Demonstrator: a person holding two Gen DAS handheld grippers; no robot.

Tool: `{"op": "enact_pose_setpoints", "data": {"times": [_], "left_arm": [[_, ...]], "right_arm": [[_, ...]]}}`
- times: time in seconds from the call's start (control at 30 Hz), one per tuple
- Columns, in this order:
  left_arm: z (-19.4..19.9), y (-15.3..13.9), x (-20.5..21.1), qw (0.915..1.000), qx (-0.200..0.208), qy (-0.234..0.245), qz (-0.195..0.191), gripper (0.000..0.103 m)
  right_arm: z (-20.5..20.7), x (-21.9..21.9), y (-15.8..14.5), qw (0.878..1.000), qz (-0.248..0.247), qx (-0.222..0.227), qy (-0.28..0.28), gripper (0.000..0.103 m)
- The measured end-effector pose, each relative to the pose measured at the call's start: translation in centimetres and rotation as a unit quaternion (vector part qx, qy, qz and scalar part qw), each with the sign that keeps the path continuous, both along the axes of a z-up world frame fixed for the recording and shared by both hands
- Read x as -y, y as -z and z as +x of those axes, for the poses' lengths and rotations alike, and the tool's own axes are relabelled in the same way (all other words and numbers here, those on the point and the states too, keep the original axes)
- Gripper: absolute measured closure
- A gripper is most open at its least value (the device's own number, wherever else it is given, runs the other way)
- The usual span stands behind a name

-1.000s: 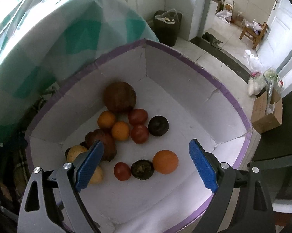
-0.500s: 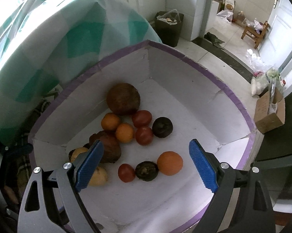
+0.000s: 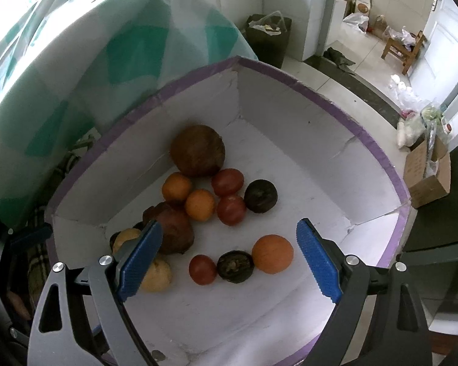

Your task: Organize fruits

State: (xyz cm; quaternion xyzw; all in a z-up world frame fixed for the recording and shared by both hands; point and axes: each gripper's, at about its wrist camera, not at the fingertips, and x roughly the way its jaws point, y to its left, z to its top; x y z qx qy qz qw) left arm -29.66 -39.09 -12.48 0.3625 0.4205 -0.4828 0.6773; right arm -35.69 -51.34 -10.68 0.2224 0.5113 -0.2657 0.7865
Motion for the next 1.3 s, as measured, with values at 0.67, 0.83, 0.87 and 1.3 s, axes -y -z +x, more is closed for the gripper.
{"op": "enact_pose_setpoints", "data": {"times": [0.67,0.83,0.87,1.3], "left_arm": [[0.1,0.2,0.0,1.0,0.0,-0.002,0.002,0.002],[0.2,0.3,0.0,1.0,-0.001,-0.003,0.003,0.002],[0.2,0.3,0.0,1.0,-0.001,-0.003,0.003,0.002],[0.5,0.5,-0.2,1.0,-0.001,-0.007,0.004,0.002]], "right_arm": [[0.3,-0.3,1.0,1.0,0.009,-0.004,0.002,0.016],[0.4,-0.4,1.0,1.0,0.009,-0.004,0.003,0.016],[0.4,-0.4,1.1,1.0,0.01,-0.004,0.003,0.016],[0.6,-0.5,1.6,1.0,0.017,-0.006,0.002,0.016]]}}
